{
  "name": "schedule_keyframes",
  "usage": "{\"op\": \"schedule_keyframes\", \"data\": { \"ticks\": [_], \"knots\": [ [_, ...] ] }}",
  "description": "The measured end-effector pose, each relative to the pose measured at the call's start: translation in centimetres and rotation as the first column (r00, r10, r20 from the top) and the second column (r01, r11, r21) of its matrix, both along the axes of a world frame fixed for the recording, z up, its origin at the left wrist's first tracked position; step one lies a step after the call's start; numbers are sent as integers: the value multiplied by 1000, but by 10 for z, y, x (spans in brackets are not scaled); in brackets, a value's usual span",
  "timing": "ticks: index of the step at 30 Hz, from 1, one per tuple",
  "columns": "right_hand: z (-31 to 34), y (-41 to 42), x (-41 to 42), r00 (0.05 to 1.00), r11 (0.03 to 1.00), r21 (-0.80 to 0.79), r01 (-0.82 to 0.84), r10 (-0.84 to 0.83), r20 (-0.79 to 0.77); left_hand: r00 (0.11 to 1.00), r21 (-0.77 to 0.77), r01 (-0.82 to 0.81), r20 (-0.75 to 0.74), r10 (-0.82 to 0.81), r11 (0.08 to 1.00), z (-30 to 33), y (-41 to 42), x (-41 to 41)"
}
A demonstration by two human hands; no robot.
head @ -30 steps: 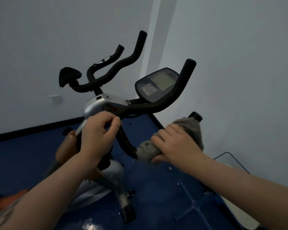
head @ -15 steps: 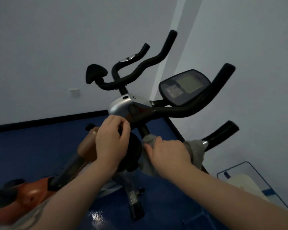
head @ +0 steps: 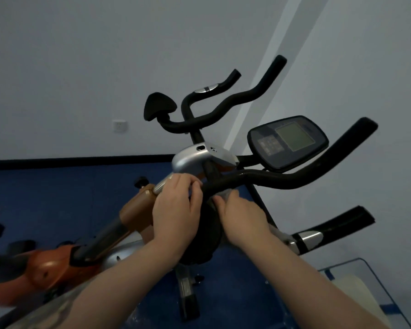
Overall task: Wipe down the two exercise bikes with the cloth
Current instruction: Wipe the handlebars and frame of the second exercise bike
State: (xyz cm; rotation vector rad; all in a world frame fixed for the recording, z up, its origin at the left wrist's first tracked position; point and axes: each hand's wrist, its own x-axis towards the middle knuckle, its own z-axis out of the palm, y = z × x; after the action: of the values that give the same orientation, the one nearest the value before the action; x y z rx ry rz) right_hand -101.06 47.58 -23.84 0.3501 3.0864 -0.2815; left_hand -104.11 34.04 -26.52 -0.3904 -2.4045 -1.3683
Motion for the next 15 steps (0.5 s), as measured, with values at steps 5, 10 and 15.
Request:
{"op": "schedule_keyframes", "data": {
  "ticks": [5,10,15],
  "knots": [
    [15,17,21,997,996,-51,-69,70,23,1000,7,29,9,-29,1000,-1,-2,0],
    [71,53,34,941,931,-365,31,-150,-304,1000,15,16,-6,-16,1000,-4,-1,-3],
    [106,73,11,730,963,-221,153,-261,-632,1000,35,19,4,-20,999,-3,0,-1]
  ]
}}
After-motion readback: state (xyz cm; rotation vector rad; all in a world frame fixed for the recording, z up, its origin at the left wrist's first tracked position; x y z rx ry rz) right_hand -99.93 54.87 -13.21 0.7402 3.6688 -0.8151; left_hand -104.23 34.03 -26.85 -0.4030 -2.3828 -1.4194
